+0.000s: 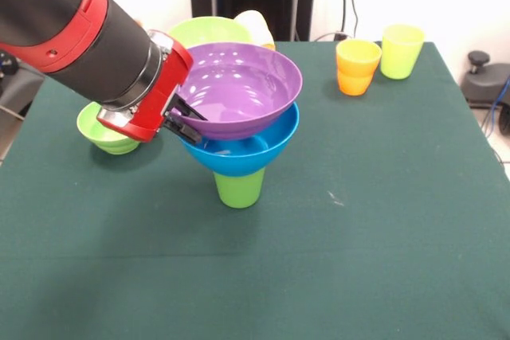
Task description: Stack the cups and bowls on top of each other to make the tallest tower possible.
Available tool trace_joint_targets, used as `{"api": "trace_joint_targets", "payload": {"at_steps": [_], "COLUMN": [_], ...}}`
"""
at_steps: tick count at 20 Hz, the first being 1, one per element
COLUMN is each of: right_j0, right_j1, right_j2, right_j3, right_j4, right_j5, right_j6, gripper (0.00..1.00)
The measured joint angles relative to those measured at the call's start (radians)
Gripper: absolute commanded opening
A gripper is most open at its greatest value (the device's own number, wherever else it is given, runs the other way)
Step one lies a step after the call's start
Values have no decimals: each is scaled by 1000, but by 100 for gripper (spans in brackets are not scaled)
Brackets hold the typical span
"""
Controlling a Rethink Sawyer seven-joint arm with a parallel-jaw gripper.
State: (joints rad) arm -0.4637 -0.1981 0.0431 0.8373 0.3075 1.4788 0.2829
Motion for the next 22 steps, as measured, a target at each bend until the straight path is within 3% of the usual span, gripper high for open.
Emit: {"api": "trace_joint_targets", "payload": {"at_steps": [22], "right_j0": [-30], "right_j1": [-19], "right_j2": [89], "right_j3": [18], "right_j4": [-63], "right_j5": [0], "right_j6": [0], "gripper": [0]}}
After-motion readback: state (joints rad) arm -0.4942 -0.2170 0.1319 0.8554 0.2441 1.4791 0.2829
